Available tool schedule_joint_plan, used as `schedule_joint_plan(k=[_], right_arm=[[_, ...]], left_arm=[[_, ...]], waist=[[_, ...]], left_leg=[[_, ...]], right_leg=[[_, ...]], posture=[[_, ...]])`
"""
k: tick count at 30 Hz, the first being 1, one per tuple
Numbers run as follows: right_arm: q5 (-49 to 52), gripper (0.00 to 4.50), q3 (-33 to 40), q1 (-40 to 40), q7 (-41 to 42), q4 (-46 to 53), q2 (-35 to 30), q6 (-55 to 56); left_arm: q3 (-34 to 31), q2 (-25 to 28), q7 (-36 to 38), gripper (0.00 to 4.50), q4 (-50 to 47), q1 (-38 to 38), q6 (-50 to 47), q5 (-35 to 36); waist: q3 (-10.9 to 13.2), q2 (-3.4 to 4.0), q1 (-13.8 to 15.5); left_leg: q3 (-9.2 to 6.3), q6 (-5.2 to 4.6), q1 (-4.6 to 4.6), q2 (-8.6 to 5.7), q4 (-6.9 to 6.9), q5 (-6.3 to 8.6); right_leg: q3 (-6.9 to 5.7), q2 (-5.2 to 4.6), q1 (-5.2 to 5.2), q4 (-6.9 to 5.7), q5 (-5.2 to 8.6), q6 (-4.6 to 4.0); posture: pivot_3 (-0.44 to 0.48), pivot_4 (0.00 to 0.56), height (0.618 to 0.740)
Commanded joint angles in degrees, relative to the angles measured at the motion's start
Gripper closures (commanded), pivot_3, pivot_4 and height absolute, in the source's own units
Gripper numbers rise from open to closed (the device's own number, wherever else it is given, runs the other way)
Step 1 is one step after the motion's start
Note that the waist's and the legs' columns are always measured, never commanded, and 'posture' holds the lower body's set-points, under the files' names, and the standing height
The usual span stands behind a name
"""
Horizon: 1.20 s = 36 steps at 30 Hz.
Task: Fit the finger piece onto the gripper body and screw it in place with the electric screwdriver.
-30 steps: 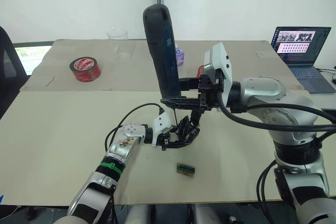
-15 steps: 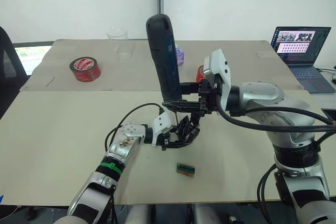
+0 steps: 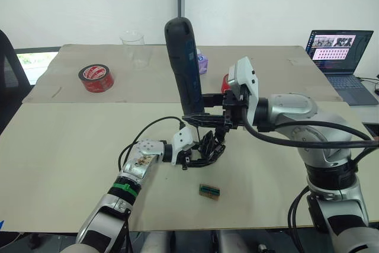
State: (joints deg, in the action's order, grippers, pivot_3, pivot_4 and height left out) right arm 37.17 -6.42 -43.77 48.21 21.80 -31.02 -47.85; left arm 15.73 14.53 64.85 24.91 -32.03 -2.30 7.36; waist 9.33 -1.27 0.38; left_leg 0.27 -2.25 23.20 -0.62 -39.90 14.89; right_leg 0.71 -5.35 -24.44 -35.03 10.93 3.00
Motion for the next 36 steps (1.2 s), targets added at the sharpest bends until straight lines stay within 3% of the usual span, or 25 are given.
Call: schedule_joint_plan(k=[1, 25, 36], right_arm=[[0.5, 2.61, 1.8, -0.6, 0.0, 1.8, 0.1, 2.0], [-1.0, 2.61, 0.5, 3.4, -0.5, 2.1, 0.1, 3.6], [0.0, 2.61, -1.0, 5.4, 0.0, -0.7, -1.7, -0.8]], left_arm=[[-0.6, 0.1, 0.8, 2.22, -2.0, -1.0, 0.2, 1.1], [-0.6, 0.0, 1.1, 2.22, -1.1, -1.9, 0.7, 0.8], [-0.9, 0.2, 2.0, 2.22, 0.6, -3.4, 1.4, 0.5]], waist=[[0.0, 0.0, 0.0], [0.0, 0.0, 0.0], [0.0, 0.0, 0.0]], left_leg=[[0.0, 0.0, 0.0, 0.0, 0.0, 0.0], [0.0, 0.0, -0.01, 0.0, 0.0, 0.0], [0.0, 0.0, -0.07, 0.0, 0.0, 0.0]], right_leg=[[0.0, 0.0, 0.0, 0.0, 0.0, 0.0], [0.0, 0.01, 0.01, 0.0, 0.0, 0.0], [0.0, 0.02, 0.08, 0.0, 0.0, 0.0]], posture=[[0.0, 0.15, 0.74], [0.0, 0.15, 0.74], [0.0, 0.15, 0.74]])
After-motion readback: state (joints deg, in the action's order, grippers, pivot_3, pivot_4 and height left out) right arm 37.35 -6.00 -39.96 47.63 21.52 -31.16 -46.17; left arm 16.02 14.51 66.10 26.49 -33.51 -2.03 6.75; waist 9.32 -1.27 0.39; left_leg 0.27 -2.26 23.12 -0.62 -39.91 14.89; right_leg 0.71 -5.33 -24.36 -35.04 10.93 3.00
